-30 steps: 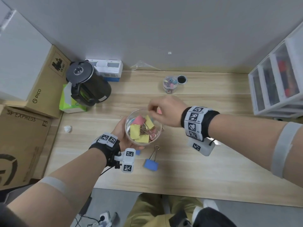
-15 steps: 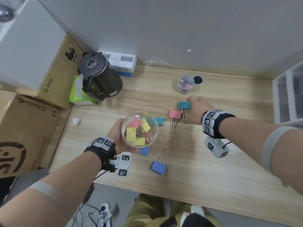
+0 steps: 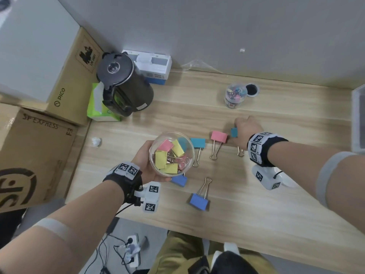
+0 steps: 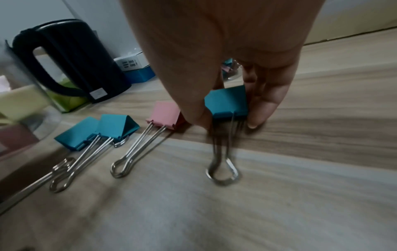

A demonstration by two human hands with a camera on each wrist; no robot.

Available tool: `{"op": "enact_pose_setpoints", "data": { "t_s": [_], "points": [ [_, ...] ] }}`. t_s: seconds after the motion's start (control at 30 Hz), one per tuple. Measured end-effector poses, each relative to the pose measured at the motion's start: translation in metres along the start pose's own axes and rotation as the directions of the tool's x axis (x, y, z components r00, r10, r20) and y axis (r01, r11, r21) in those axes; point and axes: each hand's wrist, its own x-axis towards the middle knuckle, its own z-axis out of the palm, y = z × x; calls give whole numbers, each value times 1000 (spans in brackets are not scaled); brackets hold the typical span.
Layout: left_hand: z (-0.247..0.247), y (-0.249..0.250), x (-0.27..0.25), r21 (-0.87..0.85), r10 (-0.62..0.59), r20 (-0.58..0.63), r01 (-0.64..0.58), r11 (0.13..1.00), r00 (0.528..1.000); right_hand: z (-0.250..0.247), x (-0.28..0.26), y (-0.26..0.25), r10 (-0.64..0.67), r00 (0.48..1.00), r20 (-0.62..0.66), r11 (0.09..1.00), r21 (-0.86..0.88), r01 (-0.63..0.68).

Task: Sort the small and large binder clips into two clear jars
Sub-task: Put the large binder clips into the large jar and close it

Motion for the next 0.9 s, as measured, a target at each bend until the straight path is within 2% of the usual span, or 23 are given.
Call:
{"op": "enact_pose_setpoints", "data": {
  "t_s": [0.1,0.23,0.43,0.53,0.67,0.8,0.9],
  "points": [
    [7,6,0,28,5,8,-5,1000,1000,0,-8,2,13,1000,7,1000,7,-13],
    [13,14,0,41,12,9,-13,999,1000,2,-16,-3,18,999,27,983,180,-23],
    [15,14,-2,32,5,14,-5,999,1000,10,-23,-30,9,1000,11,945,328,-12],
    [11,9,-4,16,-2,18,2,1000,1000,14,-21,-44,82,996,-36,943,328,-66],
    [4,4,-8,2,6,17,-6,1000,1000,17,-22,-47,128,992,-19,956,268,-119],
    [-5,-2,-8,-6,7,7,-7,1000,1000,17,-32,-42,95,995,-42,969,232,-83],
    [-5,-5,-6,24,20,-3,-20,1000,1000,4,-43,-39,61,992,-107,963,269,-30]
  ]
}}
